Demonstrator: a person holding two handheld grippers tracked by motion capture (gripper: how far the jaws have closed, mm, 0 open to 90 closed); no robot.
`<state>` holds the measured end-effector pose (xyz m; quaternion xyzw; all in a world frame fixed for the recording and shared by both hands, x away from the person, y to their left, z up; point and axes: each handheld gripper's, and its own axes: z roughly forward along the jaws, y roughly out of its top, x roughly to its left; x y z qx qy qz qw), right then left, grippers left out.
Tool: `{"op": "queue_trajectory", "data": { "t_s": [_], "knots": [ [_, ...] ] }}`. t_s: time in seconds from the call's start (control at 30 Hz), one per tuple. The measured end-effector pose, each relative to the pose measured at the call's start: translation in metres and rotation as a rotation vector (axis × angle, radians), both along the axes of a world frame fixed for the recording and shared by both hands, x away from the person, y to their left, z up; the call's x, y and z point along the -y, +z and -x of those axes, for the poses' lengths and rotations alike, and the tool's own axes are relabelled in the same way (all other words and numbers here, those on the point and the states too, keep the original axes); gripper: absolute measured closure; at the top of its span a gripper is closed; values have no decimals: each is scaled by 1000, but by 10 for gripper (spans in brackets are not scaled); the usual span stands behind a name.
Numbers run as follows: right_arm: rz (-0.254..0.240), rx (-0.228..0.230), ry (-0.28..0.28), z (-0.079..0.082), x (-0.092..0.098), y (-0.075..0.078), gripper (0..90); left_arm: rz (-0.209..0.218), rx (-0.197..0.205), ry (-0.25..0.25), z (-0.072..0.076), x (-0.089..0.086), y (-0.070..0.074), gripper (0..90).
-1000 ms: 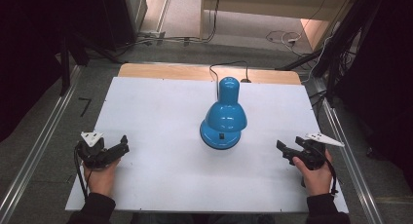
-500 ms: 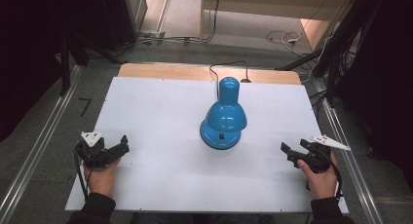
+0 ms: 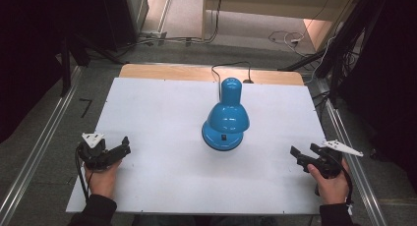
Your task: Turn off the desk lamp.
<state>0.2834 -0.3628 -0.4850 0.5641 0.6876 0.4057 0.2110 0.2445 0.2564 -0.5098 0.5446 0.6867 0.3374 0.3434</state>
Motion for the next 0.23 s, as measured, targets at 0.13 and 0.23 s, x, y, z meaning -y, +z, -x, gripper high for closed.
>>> {"op": "queue_trajectory", "data": {
  "t_s": [0.13, 0.23],
  "knots": [
    [19, 3, -22, 1, 6, -1, 129, 1, -1, 1, 0, 0, 0, 54],
    [104, -16, -69, -3, 7, -8, 120, -2, -4, 2, 0, 0, 0, 54]
  ]
}}
